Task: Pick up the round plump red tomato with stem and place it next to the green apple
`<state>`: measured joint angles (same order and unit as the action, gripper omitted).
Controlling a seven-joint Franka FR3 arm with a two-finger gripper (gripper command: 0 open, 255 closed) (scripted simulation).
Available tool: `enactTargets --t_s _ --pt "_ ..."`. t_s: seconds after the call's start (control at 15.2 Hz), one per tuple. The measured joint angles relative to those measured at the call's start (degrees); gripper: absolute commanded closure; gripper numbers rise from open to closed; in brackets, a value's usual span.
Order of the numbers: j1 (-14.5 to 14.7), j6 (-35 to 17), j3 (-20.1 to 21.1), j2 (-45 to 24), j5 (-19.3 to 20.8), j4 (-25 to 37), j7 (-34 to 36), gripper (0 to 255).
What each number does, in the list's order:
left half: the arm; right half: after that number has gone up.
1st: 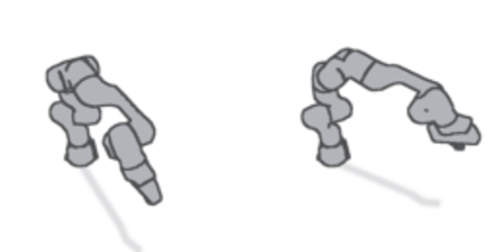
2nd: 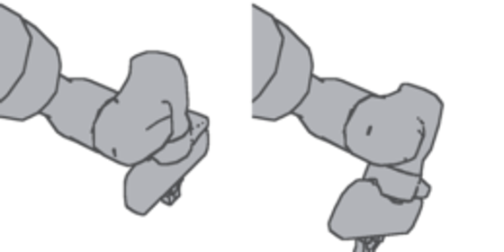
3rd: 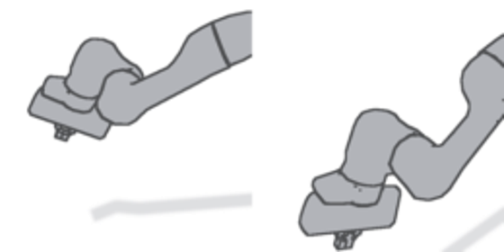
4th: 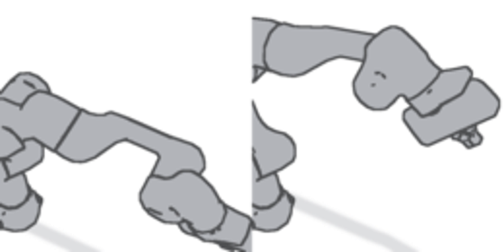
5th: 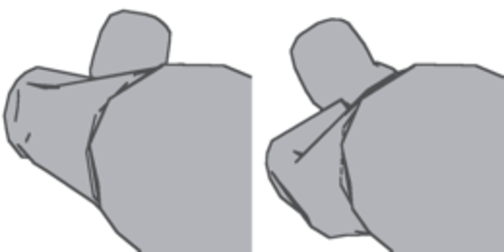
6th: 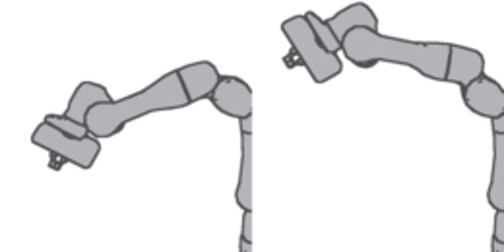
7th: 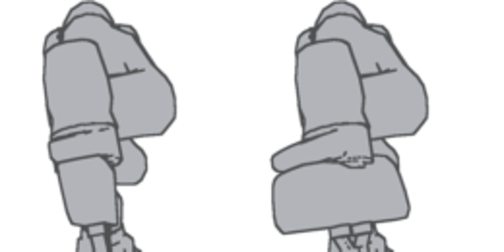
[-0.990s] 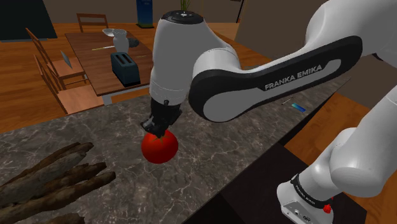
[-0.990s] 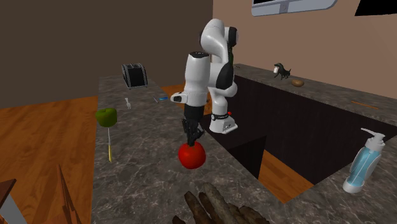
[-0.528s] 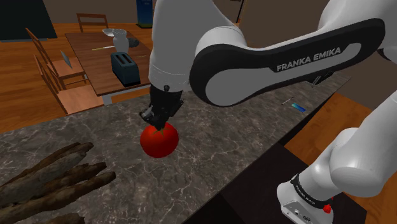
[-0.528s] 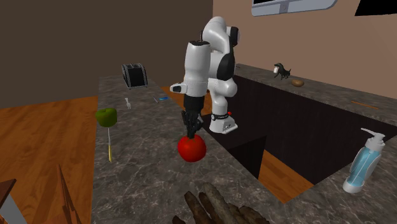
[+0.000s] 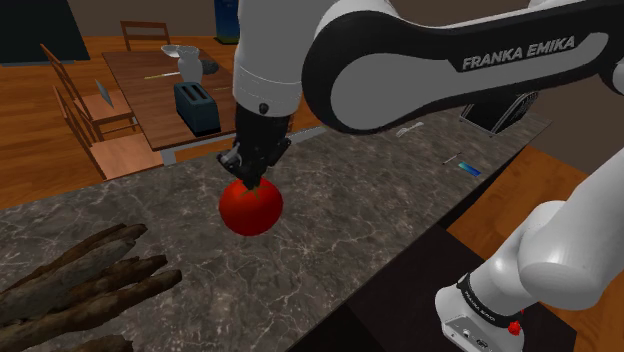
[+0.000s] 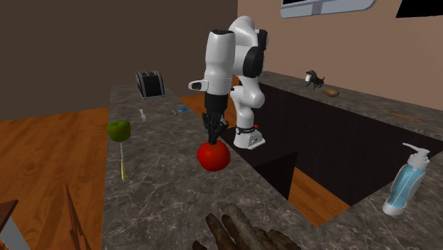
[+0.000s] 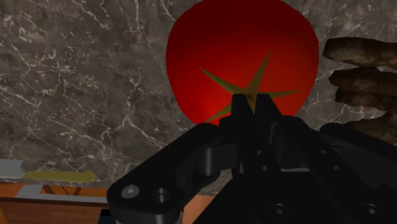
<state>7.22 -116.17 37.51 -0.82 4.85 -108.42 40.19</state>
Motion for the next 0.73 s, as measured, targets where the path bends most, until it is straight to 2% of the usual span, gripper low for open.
enactTargets --t_s 0.73 --pt "0.0 8.4 0.0 0.7 -0.8 7.9 -0.9 255"
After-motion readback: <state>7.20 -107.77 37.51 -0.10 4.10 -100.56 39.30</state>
